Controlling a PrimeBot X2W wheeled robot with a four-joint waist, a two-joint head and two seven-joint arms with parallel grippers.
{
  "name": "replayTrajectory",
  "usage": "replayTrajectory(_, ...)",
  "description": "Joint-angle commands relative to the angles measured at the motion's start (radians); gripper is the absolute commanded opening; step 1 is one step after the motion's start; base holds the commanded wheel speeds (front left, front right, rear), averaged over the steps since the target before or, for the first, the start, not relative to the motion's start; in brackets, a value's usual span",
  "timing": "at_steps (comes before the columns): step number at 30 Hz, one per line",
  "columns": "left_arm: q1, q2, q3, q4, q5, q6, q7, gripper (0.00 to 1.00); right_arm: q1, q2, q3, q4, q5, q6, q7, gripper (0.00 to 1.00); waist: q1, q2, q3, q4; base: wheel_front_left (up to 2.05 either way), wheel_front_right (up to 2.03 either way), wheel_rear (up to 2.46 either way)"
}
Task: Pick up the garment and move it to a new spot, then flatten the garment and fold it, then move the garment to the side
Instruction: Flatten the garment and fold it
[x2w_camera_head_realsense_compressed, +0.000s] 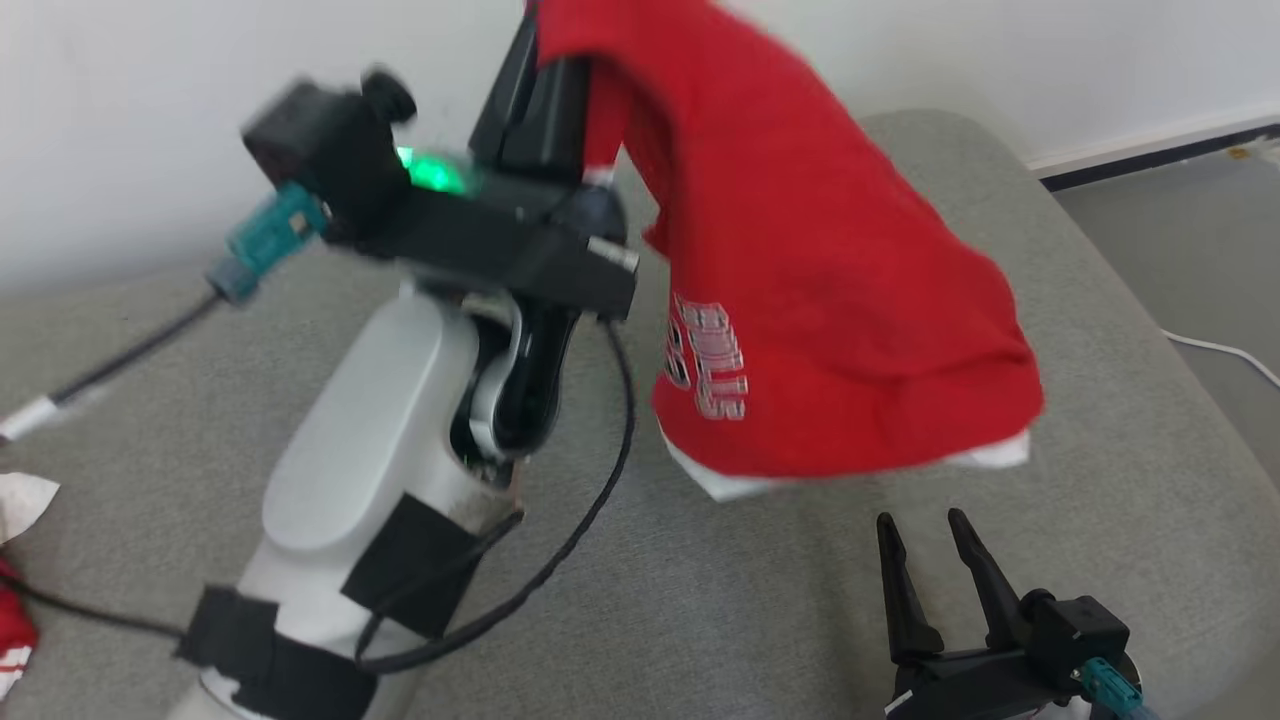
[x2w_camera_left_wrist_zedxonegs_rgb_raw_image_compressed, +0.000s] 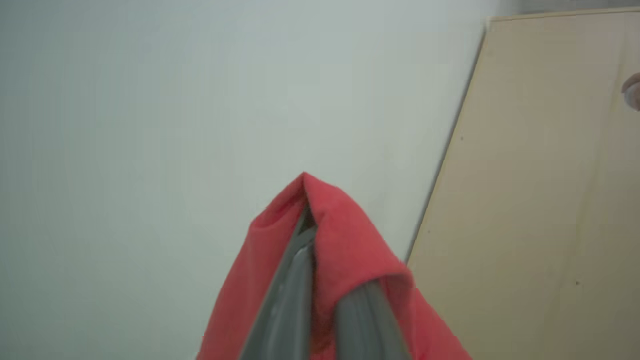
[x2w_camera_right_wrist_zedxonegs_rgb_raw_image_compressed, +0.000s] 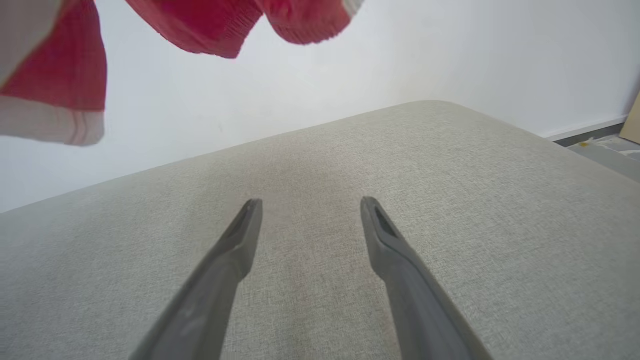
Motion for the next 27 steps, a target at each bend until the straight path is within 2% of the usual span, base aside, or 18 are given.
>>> replayTrajectory(1,0.052,0.004,0.008,0.036,0.035,0.013,-0.003,0.0,-0.009,0.001,-0.001,-0.003,0.007,0.003,-0.001,1.0,0.0,0.0,0.012,0.028,0.0,0.0,0.0)
replayTrajectory(5,0.175,0.038,0.037,0.201,0.103,0.041,-0.003,0.0,-0.011,0.002,-0.002,-0.005,0.005,0.003,-0.001,1.0,0.0,0.0,0.02,0.067,0.0,0.0,0.0)
replayTrajectory(9,0.273,0.08,0.073,0.349,0.115,0.069,-0.003,0.0,-0.015,0.002,-0.004,-0.006,-0.002,0.003,-0.001,1.0,0.0,0.0,0.027,0.099,0.0,0.0,0.0)
replayTrajectory(14,0.35,0.105,0.135,0.413,0.133,0.081,-0.003,0.0,-0.008,0.002,-0.008,-0.008,-0.01,0.003,-0.001,1.0,0.0,0.0,0.028,0.134,0.0,0.0,0.0)
replayTrajectory(15,0.366,0.105,0.141,0.42,0.139,0.081,-0.003,0.34,-0.006,0.002,-0.008,-0.008,-0.011,0.003,-0.001,1.0,0.0,0.0,0.026,0.138,0.0,0.0,0.0)
replayTrajectory(16,0.38,0.105,0.143,0.427,0.145,0.08,-0.003,1.0,-0.004,0.002,-0.007,-0.007,-0.01,0.003,-0.001,1.0,0.0,0.0,0.023,0.142,0.0,0.0,0.0)
replayTrajectory(22,0.451,0.112,0.129,0.453,0.196,0.059,-0.003,1.0,0.008,0.002,-0.01,0.0,-0.018,0.003,-0.001,1.0,0.0,0.0,-0.001,0.16,0.0,0.0,0.0)
replayTrajectory(27,0.52,0.118,0.123,0.415,0.237,0.05,-0.003,1.0,0.02,0.002,-0.014,0.001,-0.021,0.003,-0.001,1.0,0.0,0.0,-0.018,0.177,0.0,0.0,0.0)
